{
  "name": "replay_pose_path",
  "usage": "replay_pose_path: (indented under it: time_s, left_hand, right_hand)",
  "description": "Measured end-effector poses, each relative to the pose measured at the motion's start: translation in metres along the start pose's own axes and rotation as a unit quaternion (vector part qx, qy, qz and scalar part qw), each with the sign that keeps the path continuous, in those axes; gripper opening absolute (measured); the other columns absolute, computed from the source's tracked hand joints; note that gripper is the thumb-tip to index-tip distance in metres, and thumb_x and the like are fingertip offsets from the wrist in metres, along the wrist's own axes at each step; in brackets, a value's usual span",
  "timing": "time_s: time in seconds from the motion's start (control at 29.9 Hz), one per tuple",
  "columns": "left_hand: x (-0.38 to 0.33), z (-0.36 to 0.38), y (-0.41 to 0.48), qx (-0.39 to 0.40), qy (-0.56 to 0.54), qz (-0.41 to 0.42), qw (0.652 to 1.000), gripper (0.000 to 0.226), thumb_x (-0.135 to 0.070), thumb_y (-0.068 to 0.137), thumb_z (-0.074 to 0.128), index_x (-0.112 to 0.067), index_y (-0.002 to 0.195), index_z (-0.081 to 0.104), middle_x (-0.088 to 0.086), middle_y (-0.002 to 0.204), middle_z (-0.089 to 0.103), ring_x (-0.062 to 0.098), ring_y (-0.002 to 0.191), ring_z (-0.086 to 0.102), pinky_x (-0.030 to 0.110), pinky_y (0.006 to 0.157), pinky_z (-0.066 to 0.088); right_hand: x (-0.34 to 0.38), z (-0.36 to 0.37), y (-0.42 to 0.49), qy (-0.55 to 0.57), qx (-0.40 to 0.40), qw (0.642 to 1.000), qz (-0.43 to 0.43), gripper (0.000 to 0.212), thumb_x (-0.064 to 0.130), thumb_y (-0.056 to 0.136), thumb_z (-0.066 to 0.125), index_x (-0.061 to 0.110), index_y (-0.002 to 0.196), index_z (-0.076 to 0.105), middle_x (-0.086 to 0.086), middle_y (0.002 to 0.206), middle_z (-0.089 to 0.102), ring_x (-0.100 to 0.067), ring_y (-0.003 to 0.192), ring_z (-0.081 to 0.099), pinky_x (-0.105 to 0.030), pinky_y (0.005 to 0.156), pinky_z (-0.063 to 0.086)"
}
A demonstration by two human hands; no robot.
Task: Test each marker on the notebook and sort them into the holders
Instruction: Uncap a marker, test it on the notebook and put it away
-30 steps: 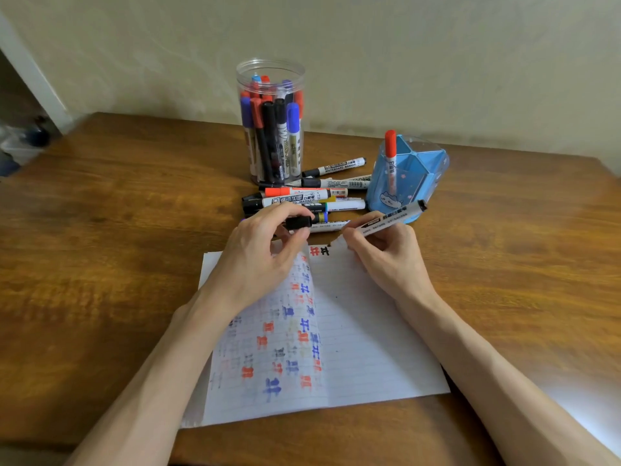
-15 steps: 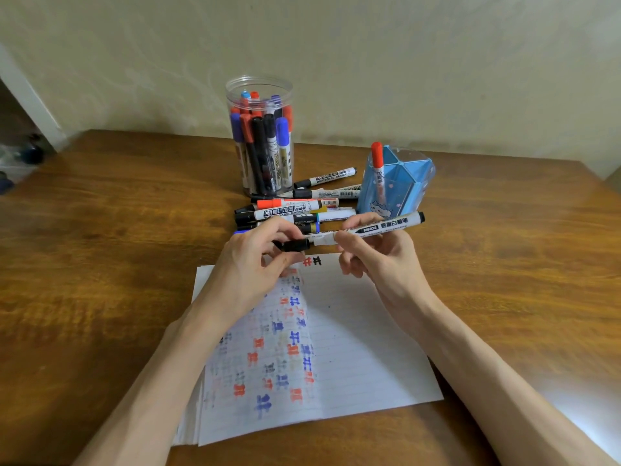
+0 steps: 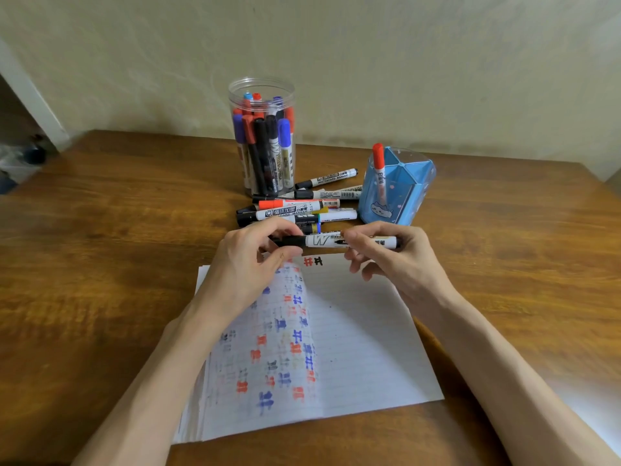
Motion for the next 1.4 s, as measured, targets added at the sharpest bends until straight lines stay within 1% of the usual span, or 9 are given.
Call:
replay_pose_path:
  time_s: [0.17, 0.4, 0.6, 0.7, 0.87, 0.97, 1.17, 1.3, 1.4]
  left_hand:
    - [-0.002, -0.005, -0.001, -0.015, 0.010, 0.008, 1.000, 0.027, -0.016, 0.088, 0.077, -0.023, 0.114, 0.075, -0.026, 0.091, 0.067, 0.003, 0.077, 0.070, 0.008, 0.072, 0.052]
    - [-0.004, -0.007, -0.003, -0.040, 0.007, 0.025, 0.999, 0.026, -0.008, 0.088, 0.077, -0.018, 0.113, 0.078, -0.025, 0.095, 0.069, 0.000, 0.077, 0.072, 0.003, 0.072, 0.050]
    - [-0.008, 0.001, -0.006, -0.051, 0.006, 0.042, 0.998, 0.027, -0.007, 0.092, 0.072, -0.016, 0.117, 0.077, -0.007, 0.093, 0.075, 0.012, 0.070, 0.067, 0.019, 0.065, 0.057]
    - [-0.008, 0.000, -0.006, -0.055, -0.001, 0.041, 0.998, 0.028, -0.006, 0.092, 0.071, -0.016, 0.118, 0.076, -0.008, 0.097, 0.075, 0.012, 0.070, 0.067, 0.022, 0.065, 0.058]
    - [-0.014, -0.004, -0.003, -0.029, -0.020, 0.040, 0.999, 0.022, -0.027, 0.093, 0.066, -0.021, 0.113, 0.074, -0.020, 0.101, 0.070, 0.003, 0.091, 0.067, 0.017, 0.075, 0.055]
    - [-0.016, -0.012, 0.000, -0.040, -0.088, 0.023, 0.995, 0.022, -0.033, 0.090, 0.065, -0.021, 0.108, 0.071, -0.018, 0.099, 0.071, 0.006, 0.099, 0.068, 0.015, 0.078, 0.054]
    - [-0.019, -0.013, 0.001, -0.042, -0.183, -0.011, 0.982, 0.016, -0.019, 0.095, 0.068, -0.009, 0.107, 0.070, -0.012, 0.093, 0.072, 0.010, 0.088, 0.071, 0.019, 0.071, 0.057]
    - [-0.017, -0.012, 0.000, -0.047, -0.207, -0.030, 0.977, 0.022, -0.020, 0.095, 0.070, -0.012, 0.115, 0.070, -0.002, 0.098, 0.074, 0.020, 0.088, 0.074, 0.038, 0.077, 0.064]
    - [-0.018, -0.011, -0.001, -0.055, -0.224, -0.035, 0.972, 0.026, -0.017, 0.093, 0.073, -0.009, 0.118, 0.069, 0.004, 0.102, 0.074, 0.023, 0.091, 0.075, 0.033, 0.080, 0.062]
  right_hand:
    - [0.000, -0.001, 0.001, -0.112, 0.021, 0.991, -0.072, 0.019, 0.024, 0.093, 0.078, 0.012, 0.108, 0.081, -0.002, 0.088, 0.080, -0.017, 0.070, 0.073, -0.028, 0.059, 0.058]
    - [-0.007, 0.001, 0.000, -0.098, 0.026, 0.991, -0.084, 0.017, 0.023, 0.093, 0.077, 0.012, 0.106, 0.079, -0.002, 0.085, 0.079, -0.013, 0.068, 0.070, -0.024, 0.060, 0.056]
    - [-0.008, 0.001, -0.001, -0.079, 0.018, 0.992, -0.100, 0.019, 0.026, 0.094, 0.075, 0.011, 0.105, 0.078, -0.005, 0.084, 0.078, -0.015, 0.068, 0.069, -0.027, 0.061, 0.056]
    - [-0.008, 0.002, -0.002, -0.077, 0.020, 0.992, -0.099, 0.019, 0.026, 0.094, 0.075, 0.011, 0.105, 0.078, -0.005, 0.085, 0.077, -0.015, 0.069, 0.069, -0.027, 0.061, 0.056]
    - [-0.006, 0.004, 0.001, -0.071, 0.027, 0.991, -0.109, 0.015, 0.021, 0.097, 0.074, 0.010, 0.105, 0.078, 0.003, 0.085, 0.076, -0.010, 0.070, 0.068, -0.019, 0.059, 0.052]
    - [-0.004, 0.009, 0.001, -0.068, 0.025, 0.989, -0.126, 0.016, 0.018, 0.096, 0.075, 0.010, 0.109, 0.080, 0.012, 0.088, 0.077, -0.006, 0.070, 0.068, -0.015, 0.062, 0.050]
    - [-0.005, 0.019, -0.002, -0.069, 0.059, 0.988, -0.123, 0.023, 0.024, 0.087, 0.082, 0.021, 0.110, 0.080, 0.003, 0.100, 0.081, -0.019, 0.092, 0.076, -0.031, 0.083, 0.062]
    - [-0.007, 0.025, -0.003, -0.112, 0.079, 0.983, -0.124, 0.025, 0.027, 0.087, 0.082, 0.020, 0.110, 0.080, 0.008, 0.098, 0.080, -0.011, 0.085, 0.074, -0.025, 0.074, 0.059]
    - [-0.008, 0.028, -0.004, -0.112, 0.093, 0.982, -0.120, 0.023, 0.021, 0.089, 0.082, 0.014, 0.111, 0.079, 0.006, 0.098, 0.080, -0.010, 0.082, 0.072, -0.018, 0.065, 0.054]
Point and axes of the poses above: each hand's wrist, its own y-axis towards the middle knuckle, its own z-axis out of the palm, x = y × z, the point moved 4 cm from there along y, towards the middle knuckle
